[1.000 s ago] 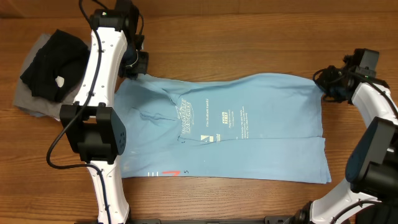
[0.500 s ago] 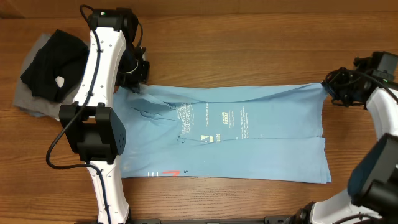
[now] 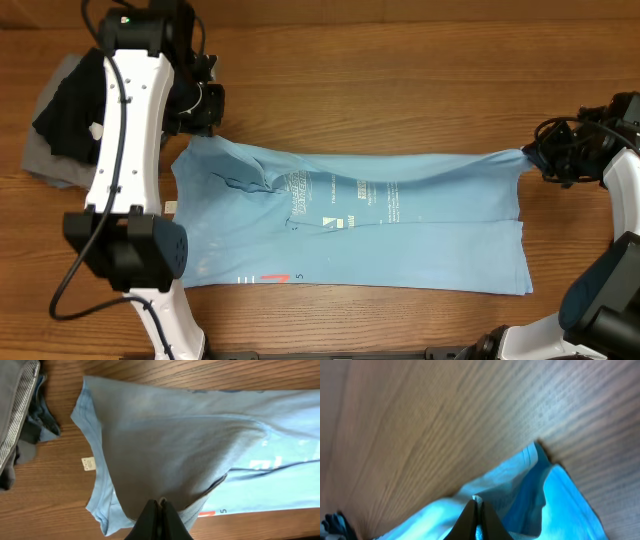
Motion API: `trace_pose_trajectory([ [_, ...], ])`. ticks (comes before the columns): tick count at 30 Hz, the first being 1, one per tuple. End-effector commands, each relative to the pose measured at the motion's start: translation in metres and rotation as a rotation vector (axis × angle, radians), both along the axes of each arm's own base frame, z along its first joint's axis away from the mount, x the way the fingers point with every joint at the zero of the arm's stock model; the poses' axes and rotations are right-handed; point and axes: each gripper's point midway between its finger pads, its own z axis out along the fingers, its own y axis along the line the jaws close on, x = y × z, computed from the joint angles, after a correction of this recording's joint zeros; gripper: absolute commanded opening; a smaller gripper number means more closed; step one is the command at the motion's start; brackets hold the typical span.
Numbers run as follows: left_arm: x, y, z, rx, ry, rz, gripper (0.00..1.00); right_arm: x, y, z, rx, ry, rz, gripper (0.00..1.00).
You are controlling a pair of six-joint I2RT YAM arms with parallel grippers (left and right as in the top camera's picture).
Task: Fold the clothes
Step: 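Fold the shirt's top edge down toward the bottom with both grippers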
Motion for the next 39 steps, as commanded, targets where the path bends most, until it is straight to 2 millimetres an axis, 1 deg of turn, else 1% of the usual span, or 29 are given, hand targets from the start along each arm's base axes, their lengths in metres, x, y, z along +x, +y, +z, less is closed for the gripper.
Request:
trace_pose_trajectory([
  [1, -0.015, -0.005, 0.001, -0.032, 0.023, -0.021, 0.04, -0.002, 0.0, 0.014, -0.016, -0.024, 0.02, 0.04],
  [4, -0.029, -0.003, -0.008, -0.025, 0.072, -0.027, 0.04, -0.012, 0.003, 0.01, -0.011, 0.019, 0.03, 0.04],
  [5, -0.036, -0.001, -0.014, -0.017, 0.1, -0.026, 0.04, -0.018, 0.003, 0.006, -0.017, 0.053, 0.026, 0.04],
  [9, -0.05, 0.002, -0.022, 0.002, 0.148, -0.035, 0.04, -0.043, -0.001, -0.005, -0.053, 0.177, 0.004, 0.04],
  [13, -0.061, 0.007, -0.029, 0.024, 0.183, -0.04, 0.04, -0.068, -0.003, -0.012, -0.078, 0.298, -0.007, 0.04],
  [16, -0.067, 0.009, -0.033, 0.034, 0.205, -0.038, 0.04, -0.089, -0.01, -0.016, -0.131, 0.396, -0.017, 0.04],
  [17, -0.069, 0.013, -0.034, 0.054, 0.21, -0.029, 0.04, -0.096, -0.013, -0.017, -0.151, 0.432, -0.02, 0.04],
  [19, -0.071, 0.023, -0.035, 0.1, 0.215, 0.005, 0.04, -0.103, -0.014, -0.018, -0.16, 0.462, -0.019, 0.04],
  [22, -0.072, 0.03, -0.035, 0.108, 0.219, 0.027, 0.04, -0.106, -0.014, -0.018, -0.164, 0.477, -0.019, 0.05],
  [25, -0.072, 0.033, -0.035, 0.105, 0.221, 0.038, 0.04, -0.107, -0.015, -0.019, -0.171, 0.483, -0.024, 0.1],
  [27, -0.072, 0.033, -0.035, 0.104, 0.221, 0.04, 0.05, -0.107, -0.015, -0.019, -0.169, 0.481, -0.023, 0.29],
  [28, -0.072, 0.033, -0.035, 0.102, 0.221, 0.04, 0.06, -0.107, -0.015, -0.019, -0.169, 0.481, -0.023, 0.37],
  [29, -0.072, 0.033, -0.035, 0.103, 0.221, 0.04, 0.07, -0.106, -0.015, -0.019, -0.17, 0.479, -0.023, 0.43],
  [30, -0.072, 0.033, -0.035, 0.103, 0.221, 0.04, 0.07, -0.106, -0.015, -0.019, -0.172, 0.476, -0.024, 0.46],
  [35, -0.072, 0.033, -0.035, 0.103, 0.221, 0.04, 0.11, -0.102, -0.017, -0.019, -0.178, 0.462, -0.027, 0.47],
  [36, -0.072, 0.033, -0.035, 0.102, 0.221, 0.04, 0.14, -0.101, -0.017, -0.019, -0.178, 0.458, -0.028, 0.47],
  [39, -0.072, 0.033, -0.035, 0.103, 0.221, 0.043, 0.19, -0.091, -0.009, -0.017, -0.127, 0.404, -0.013, 0.47],
])
